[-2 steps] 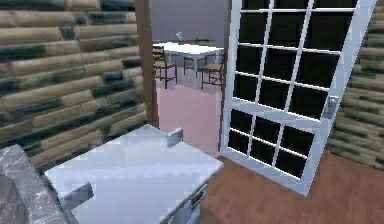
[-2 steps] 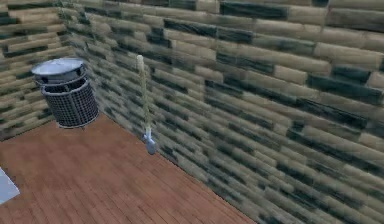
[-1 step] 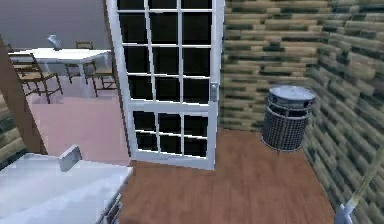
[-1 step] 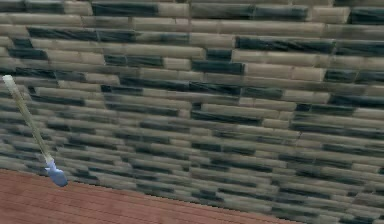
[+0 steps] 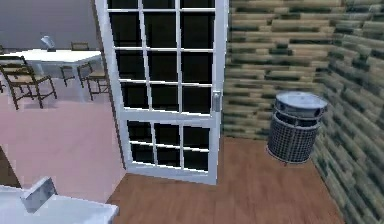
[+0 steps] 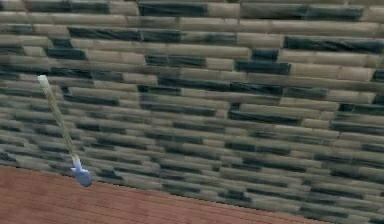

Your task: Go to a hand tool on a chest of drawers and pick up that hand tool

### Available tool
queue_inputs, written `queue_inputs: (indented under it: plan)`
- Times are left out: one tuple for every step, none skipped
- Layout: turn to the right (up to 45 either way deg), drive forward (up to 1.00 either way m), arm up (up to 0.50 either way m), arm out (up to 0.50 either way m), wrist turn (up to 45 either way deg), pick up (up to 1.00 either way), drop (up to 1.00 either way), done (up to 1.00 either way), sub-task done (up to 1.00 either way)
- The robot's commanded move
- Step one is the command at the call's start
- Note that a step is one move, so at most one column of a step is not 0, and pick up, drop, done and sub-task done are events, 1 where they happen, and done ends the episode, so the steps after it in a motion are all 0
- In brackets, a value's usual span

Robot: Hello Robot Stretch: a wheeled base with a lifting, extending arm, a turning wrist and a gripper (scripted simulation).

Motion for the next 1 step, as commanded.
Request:
queue_inputs:
  plan:
    - [6.0,0.0,0.0,0.0,0.0,0.0,0.0,0.0,0.0]
